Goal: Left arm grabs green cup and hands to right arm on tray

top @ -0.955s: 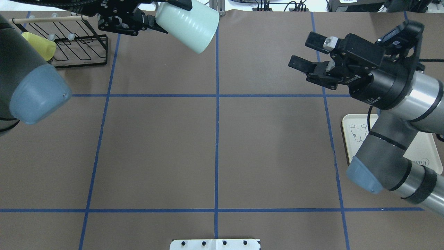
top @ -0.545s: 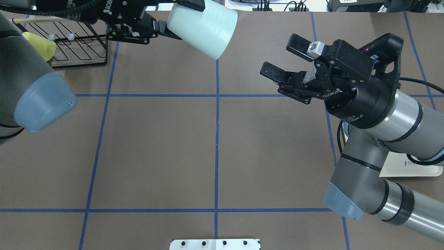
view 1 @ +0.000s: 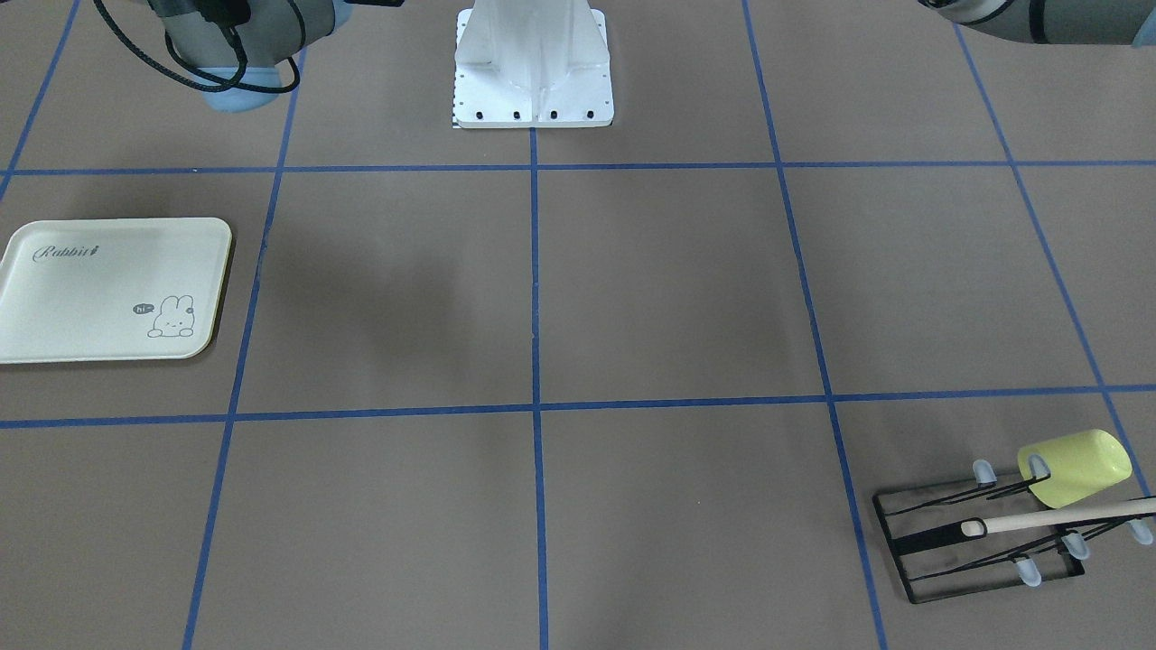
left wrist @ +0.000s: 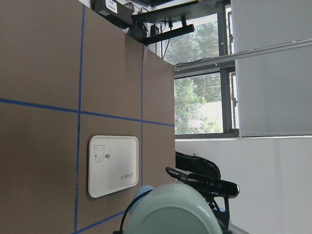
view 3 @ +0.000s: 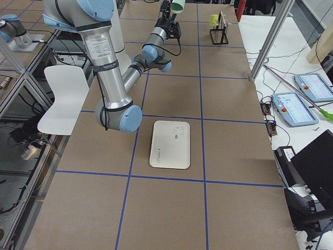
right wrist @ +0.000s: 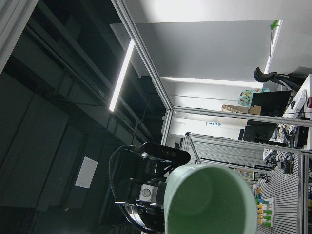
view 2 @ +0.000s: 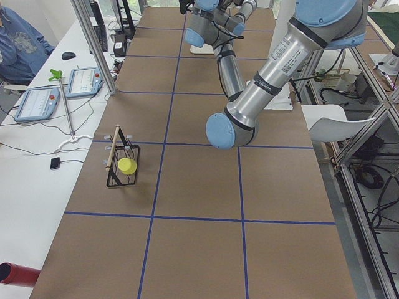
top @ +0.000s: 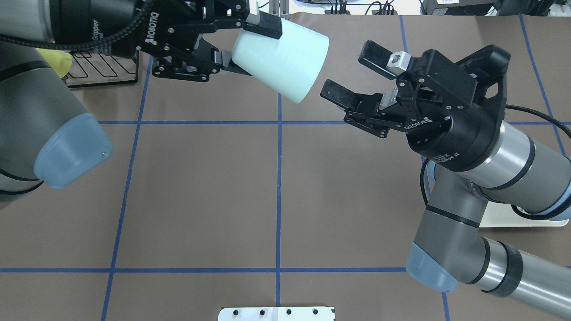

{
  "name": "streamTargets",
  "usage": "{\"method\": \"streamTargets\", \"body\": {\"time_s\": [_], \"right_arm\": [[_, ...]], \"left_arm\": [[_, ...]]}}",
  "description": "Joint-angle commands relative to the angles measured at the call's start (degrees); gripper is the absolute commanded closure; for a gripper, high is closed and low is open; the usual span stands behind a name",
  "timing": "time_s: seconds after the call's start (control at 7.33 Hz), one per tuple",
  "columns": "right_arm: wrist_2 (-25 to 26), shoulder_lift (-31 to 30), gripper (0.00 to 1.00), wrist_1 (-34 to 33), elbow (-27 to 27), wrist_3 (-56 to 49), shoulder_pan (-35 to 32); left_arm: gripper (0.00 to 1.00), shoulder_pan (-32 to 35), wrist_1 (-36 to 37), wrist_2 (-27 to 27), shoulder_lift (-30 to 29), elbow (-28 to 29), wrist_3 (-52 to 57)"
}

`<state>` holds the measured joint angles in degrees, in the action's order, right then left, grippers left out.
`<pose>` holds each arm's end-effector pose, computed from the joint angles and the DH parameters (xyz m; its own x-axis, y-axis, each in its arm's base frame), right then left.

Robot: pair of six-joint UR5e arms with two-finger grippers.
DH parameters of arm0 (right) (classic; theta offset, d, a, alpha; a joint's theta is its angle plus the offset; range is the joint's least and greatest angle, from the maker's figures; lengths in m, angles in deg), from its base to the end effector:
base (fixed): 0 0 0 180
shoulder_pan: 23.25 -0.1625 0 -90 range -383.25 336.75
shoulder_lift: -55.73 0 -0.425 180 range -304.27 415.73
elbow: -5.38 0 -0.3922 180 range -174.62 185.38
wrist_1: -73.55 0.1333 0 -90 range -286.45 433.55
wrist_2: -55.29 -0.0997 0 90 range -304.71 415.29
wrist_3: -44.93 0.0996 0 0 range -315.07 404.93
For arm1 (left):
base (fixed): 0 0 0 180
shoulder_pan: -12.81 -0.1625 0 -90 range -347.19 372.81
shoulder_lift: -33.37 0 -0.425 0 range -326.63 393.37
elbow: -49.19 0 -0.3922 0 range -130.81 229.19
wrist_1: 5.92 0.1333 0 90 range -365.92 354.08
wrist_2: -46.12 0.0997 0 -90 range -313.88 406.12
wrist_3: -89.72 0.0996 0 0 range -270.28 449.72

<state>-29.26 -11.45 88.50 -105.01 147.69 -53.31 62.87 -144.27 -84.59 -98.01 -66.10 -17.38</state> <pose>-0.2905 -0.3331 0.1489 -0.8368 -0.2303 0.4967 -0.3662 0.9098 -0.1952 0.2445 -0.3985 -0.0010 -0.3188 0.0336 -0.9472 0.1130 0.9936 -0.0028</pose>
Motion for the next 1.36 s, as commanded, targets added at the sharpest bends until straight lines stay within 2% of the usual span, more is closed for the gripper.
{"method": "streamTargets", "body": {"time_s": [0.0,0.68,0.82,1.09,1.23], "right_arm": [[1.48,0.22,0.02,-0.27,-0.01,-0.01,0.26],[1.67,1.27,0.03,-1.06,0.17,-0.45,0.35],[1.58,1.27,0.09,-1.15,0.08,-0.45,0.35],[1.32,1.36,0.45,-1.15,0.08,-0.71,0.35],[1.23,1.36,0.49,-1.07,0.08,-0.8,0.35]], "left_arm": [[0.96,-1.8,-0.16,0.1,-0.01,-0.11,-0.03],[0.96,-3.04,-0.08,0.27,-1.07,0.15,0.14],[0.96,-3.04,-0.07,0.19,-0.98,0.15,0.14],[0.96,-3.04,-0.07,0.19,-0.98,0.15,0.23],[0.96,-3.04,-0.07,0.19,-0.98,0.24,0.32]]}}
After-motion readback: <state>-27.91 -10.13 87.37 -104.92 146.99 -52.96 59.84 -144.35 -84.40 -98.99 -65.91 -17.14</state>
